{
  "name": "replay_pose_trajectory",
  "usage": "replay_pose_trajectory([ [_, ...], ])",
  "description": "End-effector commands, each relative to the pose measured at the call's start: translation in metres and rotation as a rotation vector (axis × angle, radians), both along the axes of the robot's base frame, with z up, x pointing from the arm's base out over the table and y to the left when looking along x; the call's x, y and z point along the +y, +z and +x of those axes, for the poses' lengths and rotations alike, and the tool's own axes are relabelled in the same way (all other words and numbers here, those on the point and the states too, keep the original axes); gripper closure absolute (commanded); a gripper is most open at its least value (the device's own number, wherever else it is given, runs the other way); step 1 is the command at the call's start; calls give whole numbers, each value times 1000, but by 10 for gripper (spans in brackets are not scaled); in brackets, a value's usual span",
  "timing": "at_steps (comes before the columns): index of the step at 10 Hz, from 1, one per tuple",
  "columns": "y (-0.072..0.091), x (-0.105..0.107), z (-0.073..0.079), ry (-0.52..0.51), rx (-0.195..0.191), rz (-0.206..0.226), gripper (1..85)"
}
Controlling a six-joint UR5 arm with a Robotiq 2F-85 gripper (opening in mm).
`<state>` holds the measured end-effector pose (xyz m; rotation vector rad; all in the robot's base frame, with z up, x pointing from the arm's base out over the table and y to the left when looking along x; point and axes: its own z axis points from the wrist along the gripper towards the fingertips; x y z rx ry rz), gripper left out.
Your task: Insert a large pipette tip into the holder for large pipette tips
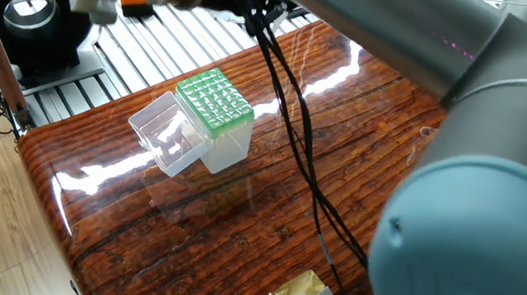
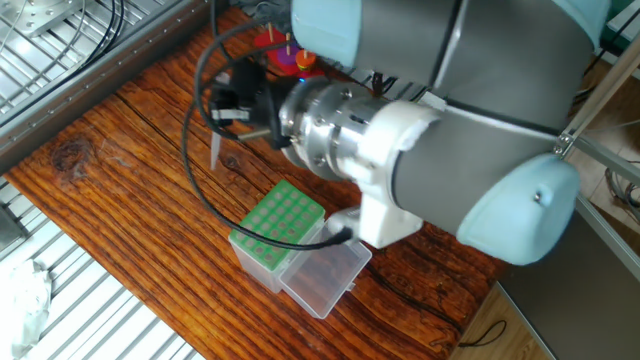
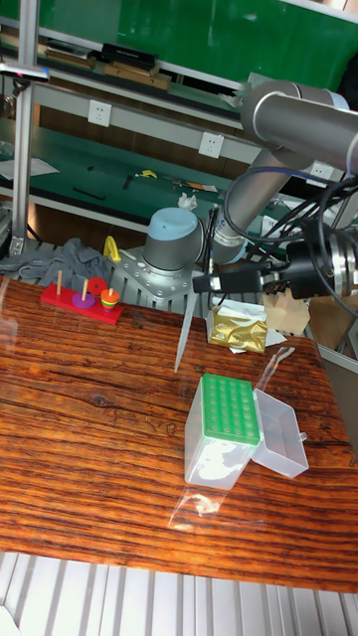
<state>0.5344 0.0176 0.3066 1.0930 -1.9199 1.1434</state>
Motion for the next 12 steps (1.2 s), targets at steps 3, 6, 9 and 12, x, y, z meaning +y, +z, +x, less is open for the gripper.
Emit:
replay_pose_trajectory([
  [3,-15,7,3,60,15,27,847],
  [6,-30,13,5,67,6,88,847],
  [9,-27,16,-6,45,43,105,847],
  [12,-6,5,-14,39,107,19,847],
])
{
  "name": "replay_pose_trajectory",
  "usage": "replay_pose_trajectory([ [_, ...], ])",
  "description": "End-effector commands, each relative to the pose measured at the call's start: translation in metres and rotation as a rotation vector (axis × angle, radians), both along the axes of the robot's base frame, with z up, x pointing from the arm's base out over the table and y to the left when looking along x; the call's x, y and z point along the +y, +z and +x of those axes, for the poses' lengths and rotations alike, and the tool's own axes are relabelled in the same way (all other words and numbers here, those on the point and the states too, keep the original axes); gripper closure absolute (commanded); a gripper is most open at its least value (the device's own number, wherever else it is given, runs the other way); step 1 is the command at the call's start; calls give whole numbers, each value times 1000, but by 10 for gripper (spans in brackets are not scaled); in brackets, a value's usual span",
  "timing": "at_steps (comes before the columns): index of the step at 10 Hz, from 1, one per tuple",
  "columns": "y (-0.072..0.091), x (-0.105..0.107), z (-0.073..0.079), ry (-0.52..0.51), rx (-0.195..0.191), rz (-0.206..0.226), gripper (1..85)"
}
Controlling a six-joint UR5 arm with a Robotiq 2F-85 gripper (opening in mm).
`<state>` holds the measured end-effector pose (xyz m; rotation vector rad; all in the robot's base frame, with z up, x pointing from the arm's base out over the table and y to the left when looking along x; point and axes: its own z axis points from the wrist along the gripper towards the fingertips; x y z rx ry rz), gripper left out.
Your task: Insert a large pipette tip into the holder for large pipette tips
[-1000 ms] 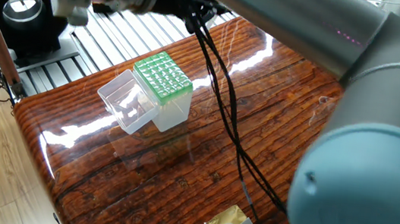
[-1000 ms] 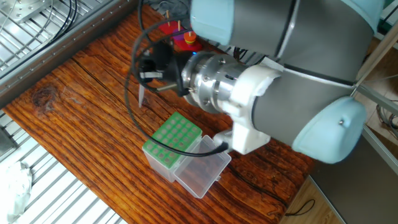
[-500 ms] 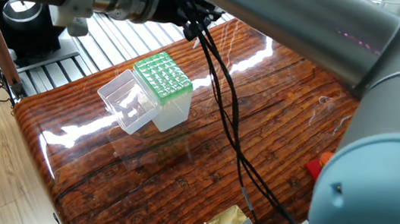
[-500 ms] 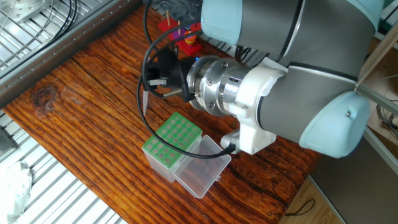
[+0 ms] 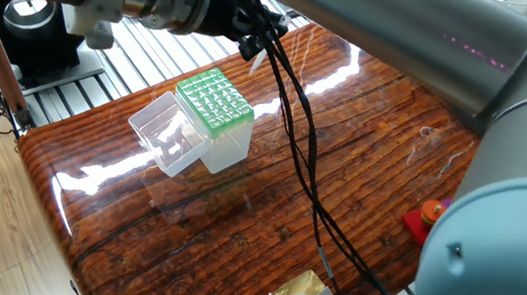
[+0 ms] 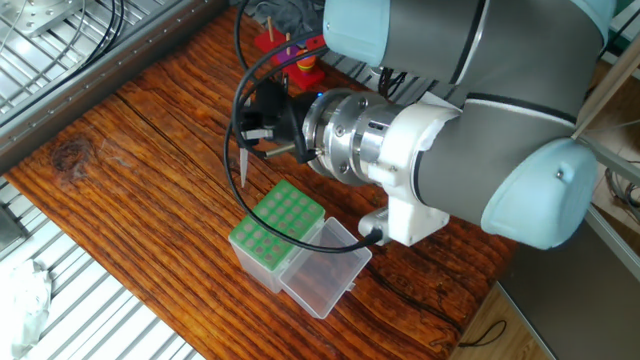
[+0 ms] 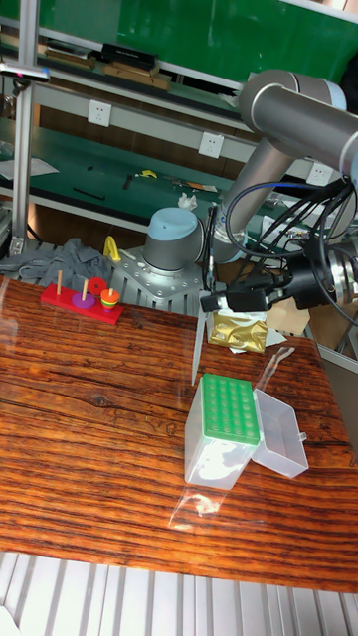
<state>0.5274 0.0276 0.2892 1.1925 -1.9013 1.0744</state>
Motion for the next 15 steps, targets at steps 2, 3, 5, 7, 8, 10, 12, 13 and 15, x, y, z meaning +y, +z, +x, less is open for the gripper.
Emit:
replay_pose_trajectory([
  [2,31,-14,3,53,84,-116,847],
  [3,28,-13,13,95,85,-105,847],
  [5,22,-11,37,201,90,-86,847],
  [7,-14,10,55,309,115,68,847],
  [8,-31,21,59,357,148,141,847],
  [10,-39,27,57,401,217,180,847],
  [12,-36,24,53,395,243,166,847],
  [13,-35,23,53,396,250,160,847],
  [15,-31,20,49,376,247,144,847],
])
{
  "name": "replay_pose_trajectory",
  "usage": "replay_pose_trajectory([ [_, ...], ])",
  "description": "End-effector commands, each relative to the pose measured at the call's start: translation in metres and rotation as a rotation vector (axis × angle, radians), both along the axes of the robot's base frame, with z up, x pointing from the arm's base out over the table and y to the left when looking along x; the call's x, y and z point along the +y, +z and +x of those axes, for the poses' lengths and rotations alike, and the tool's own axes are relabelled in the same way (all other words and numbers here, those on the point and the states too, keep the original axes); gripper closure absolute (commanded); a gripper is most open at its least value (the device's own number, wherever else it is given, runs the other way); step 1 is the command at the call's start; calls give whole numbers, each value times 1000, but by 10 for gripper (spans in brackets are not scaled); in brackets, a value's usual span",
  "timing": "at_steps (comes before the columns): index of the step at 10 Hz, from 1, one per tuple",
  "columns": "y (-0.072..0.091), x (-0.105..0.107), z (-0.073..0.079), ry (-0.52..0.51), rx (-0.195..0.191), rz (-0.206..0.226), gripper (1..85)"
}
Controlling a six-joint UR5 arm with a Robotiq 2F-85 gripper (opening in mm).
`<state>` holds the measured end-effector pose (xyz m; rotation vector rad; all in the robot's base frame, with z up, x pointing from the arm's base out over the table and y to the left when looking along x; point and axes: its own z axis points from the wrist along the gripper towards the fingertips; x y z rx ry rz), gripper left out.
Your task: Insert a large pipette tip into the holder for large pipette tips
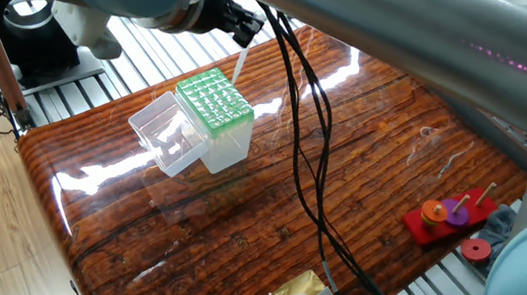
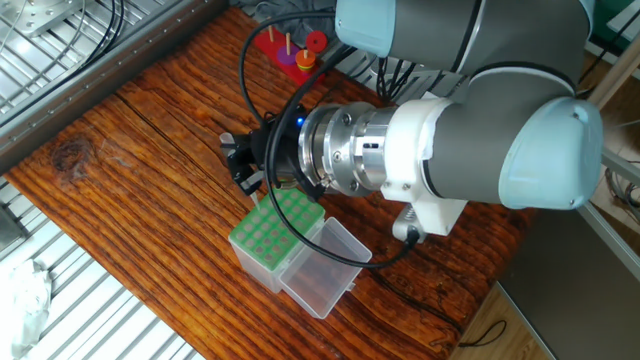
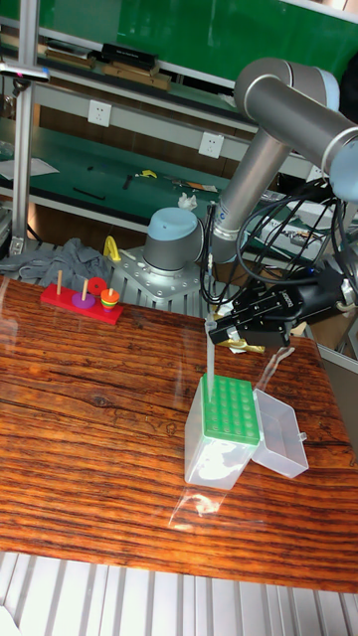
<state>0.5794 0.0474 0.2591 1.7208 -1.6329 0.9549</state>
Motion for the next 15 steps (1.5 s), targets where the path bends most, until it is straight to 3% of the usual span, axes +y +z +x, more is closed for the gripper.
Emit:
replay_pose_trajectory([
  [1,3,-3,-3,-2,14,-15,847],
  [4,11,-9,-5,8,46,-57,847],
  [9,12,-10,-16,-39,54,-59,847],
  [11,22,-14,-21,-60,67,-103,847],
  [13,37,3,-10,-71,69,-159,847],
  [15,36,9,-2,-71,60,-187,847],
])
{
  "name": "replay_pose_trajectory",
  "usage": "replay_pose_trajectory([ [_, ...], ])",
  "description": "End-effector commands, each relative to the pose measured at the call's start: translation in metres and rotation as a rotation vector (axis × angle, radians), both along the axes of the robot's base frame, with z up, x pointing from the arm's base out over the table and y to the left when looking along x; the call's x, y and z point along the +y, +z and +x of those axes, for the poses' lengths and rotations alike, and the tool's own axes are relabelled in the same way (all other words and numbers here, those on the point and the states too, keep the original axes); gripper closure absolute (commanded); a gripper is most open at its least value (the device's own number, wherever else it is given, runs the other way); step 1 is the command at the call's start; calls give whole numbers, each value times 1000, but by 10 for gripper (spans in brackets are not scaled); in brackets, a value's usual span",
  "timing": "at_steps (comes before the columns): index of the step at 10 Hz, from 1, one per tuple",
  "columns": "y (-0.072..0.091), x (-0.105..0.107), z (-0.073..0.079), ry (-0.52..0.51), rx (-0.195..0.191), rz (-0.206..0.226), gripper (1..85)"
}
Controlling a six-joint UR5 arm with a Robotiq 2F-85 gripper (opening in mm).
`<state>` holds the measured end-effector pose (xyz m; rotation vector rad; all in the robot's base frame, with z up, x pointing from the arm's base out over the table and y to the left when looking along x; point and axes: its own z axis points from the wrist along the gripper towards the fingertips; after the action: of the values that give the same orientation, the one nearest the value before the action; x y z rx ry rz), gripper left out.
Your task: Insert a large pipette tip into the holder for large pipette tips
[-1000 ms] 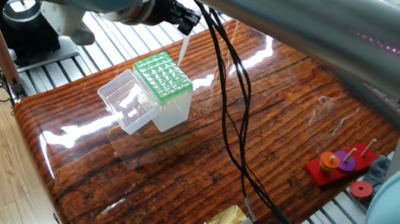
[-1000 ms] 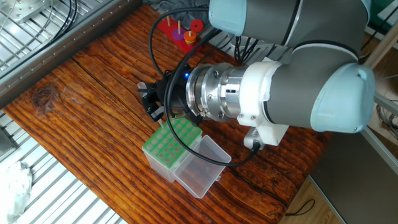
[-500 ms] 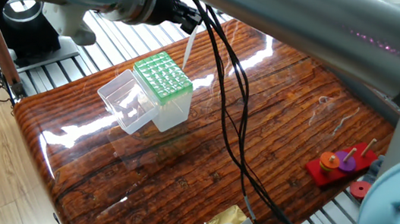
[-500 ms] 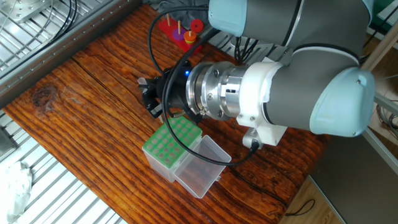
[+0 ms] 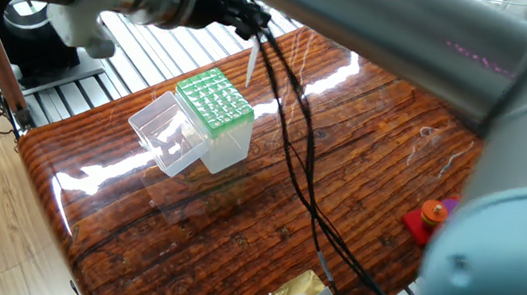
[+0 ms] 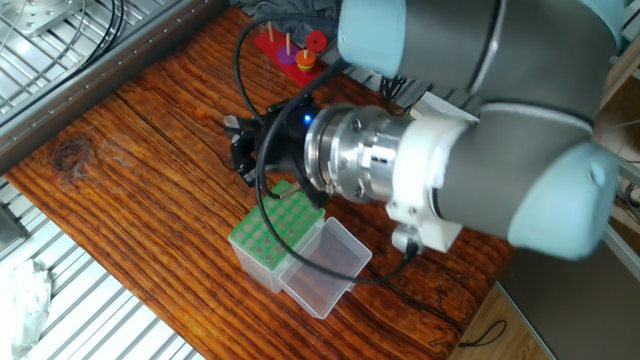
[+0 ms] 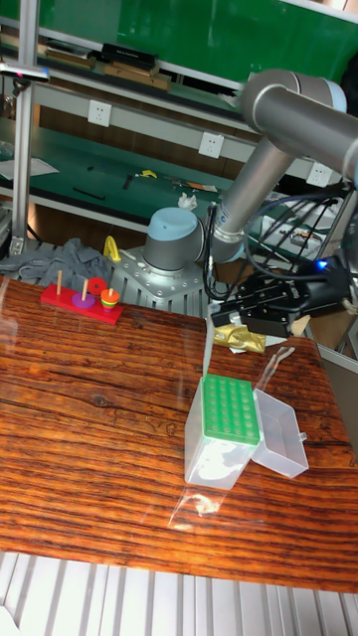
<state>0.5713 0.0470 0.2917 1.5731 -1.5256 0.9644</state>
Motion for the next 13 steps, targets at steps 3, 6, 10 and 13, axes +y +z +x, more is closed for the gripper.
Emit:
replay_pose_trajectory([
  [3,16,9,18,18,-7,-96,847],
  [6,-4,12,6,-10,-6,-25,847],
  [10,-15,-4,-12,-40,-5,29,847],
  [13,-14,4,-17,-60,0,33,847],
])
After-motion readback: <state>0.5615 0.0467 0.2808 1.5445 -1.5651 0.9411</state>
